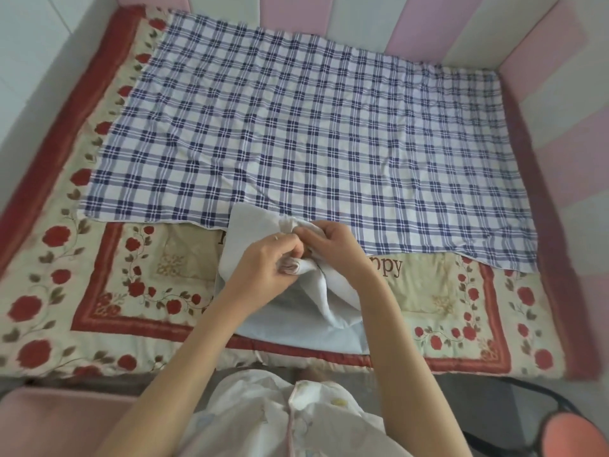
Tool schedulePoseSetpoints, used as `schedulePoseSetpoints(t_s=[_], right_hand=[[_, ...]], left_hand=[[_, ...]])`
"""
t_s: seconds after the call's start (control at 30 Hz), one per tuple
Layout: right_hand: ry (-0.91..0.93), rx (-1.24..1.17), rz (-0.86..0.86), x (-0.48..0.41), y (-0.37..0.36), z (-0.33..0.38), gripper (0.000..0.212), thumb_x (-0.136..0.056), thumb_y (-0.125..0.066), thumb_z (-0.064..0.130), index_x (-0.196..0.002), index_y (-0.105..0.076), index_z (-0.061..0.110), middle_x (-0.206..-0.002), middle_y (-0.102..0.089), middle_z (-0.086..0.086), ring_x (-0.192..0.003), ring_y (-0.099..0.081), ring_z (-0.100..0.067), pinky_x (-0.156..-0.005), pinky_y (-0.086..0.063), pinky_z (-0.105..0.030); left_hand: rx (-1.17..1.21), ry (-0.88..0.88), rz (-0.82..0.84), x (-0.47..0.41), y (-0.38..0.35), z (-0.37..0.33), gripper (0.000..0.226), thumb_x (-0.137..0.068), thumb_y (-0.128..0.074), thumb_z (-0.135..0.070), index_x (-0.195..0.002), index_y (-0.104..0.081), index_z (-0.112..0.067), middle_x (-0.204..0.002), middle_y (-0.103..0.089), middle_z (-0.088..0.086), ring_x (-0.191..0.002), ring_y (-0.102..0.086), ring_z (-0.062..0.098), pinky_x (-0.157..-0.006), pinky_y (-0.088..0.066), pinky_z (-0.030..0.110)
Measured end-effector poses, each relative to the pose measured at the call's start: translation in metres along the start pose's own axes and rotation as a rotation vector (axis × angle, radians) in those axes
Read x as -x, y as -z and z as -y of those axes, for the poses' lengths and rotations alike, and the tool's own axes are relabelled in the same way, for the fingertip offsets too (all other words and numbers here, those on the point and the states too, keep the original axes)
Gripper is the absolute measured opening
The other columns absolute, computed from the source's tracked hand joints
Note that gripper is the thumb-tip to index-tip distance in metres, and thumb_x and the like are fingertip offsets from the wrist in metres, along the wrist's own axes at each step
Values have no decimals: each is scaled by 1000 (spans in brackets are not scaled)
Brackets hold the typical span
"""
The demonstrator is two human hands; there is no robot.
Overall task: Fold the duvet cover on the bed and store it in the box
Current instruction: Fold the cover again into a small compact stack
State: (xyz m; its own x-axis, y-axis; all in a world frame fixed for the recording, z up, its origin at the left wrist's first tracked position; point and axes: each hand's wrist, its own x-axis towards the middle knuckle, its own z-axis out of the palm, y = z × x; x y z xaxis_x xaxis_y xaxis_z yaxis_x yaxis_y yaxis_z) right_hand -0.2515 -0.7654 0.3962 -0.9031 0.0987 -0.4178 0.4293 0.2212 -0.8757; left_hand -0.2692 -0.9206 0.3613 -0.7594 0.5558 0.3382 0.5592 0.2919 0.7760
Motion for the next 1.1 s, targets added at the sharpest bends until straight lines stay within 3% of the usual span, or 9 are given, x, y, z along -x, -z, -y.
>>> schedulePoseSetpoints(t_s=[0.13,0.27,0.4,0.57,0.67,0.8,0.97,1.03,1.1], right_hand=[[103,179,-256,-14,27,4,45,-96,-54,20,-54,-36,21,-44,-30,11,-38,-26,-3,-42,-20,-18],[174,162,-610,-25,93,22,38,-98,-50,25,-61,-45,30,-51,-39,11,-48,-33,-3,-45,-24,-16],[230,152,-750,-24,137,62,40,-99,-47,24,-61,-38,32,-56,-38,13,-51,-33,0,-41,-25,-11],[670,218,-598,19,120,108,43,-92,-58,11,-57,-42,30,-47,-37,11,-44,-33,-1,-45,-22,-15],[749,116,-497,45,106,108,33,-90,-61,9,-65,-54,29,-47,-42,14,-46,-33,-1,-45,-23,-14],[780,-49,-367,65,83,84,17,-93,-58,10,-78,-65,14,-46,-40,12,-42,-28,-2,-41,-21,-15],[736,-78,-351,69,80,59,12,-92,-59,9,-85,-69,7,-64,-61,-12,-54,-48,-16,-49,-36,-29],[729,-102,-367,70,78,54,12,-92,-60,9,-84,-69,7,-69,-65,-13,-59,-51,-18,-54,-39,-27],[729,-116,-369,72,71,52,14,-92,-59,8,-82,-69,10,-66,-64,-5,-59,-51,-18,-55,-38,-23]], left_hand=[[52,-43,20,-10,13,-26,14,-80,-62,-15,-74,-50,-14,-73,-57,0,-66,-56,16,-59,-48,37],[92,-208,-101,-32,43,-82,15,-82,-61,-11,-73,-48,-12,-70,-51,1,-63,-49,14,-57,-40,26],[-10,-200,-188,-67,65,-108,27,-81,-65,-1,-74,-45,-18,-65,-41,-11,-57,-38,-1,-56,-28,11],[-104,-280,-130,-95,78,-143,24,-77,-75,-16,-74,-54,-6,-62,-48,2,-55,-40,11,-50,-32,21],[-118,-251,-197,-101,69,-157,27,-71,-78,-28,-76,-60,-8,-64,-56,0,-57,-47,10,-52,-38,18],[-128,-151,-254,-86,45,-150,31,-69,-78,-39,-76,-68,-11,-61,-63,-5,-56,-57,12,-50,-47,28],[-80,-8,-238,-61,23,-142,14,-77,-76,-13,-90,-75,-18,-77,-72,-7,-65,-66,8,-61,-54,31],[-65,12,-219,-54,17,-143,23,-81,-70,-2,-98,-75,-16,-83,-72,-9,-65,-65,2,-60,-53,23],[-30,23,-223,-49,14,-143,26,-82,-67,2,-101,-73,-15,-87,-72,-7,-73,-67,8,-67,-55,29]])
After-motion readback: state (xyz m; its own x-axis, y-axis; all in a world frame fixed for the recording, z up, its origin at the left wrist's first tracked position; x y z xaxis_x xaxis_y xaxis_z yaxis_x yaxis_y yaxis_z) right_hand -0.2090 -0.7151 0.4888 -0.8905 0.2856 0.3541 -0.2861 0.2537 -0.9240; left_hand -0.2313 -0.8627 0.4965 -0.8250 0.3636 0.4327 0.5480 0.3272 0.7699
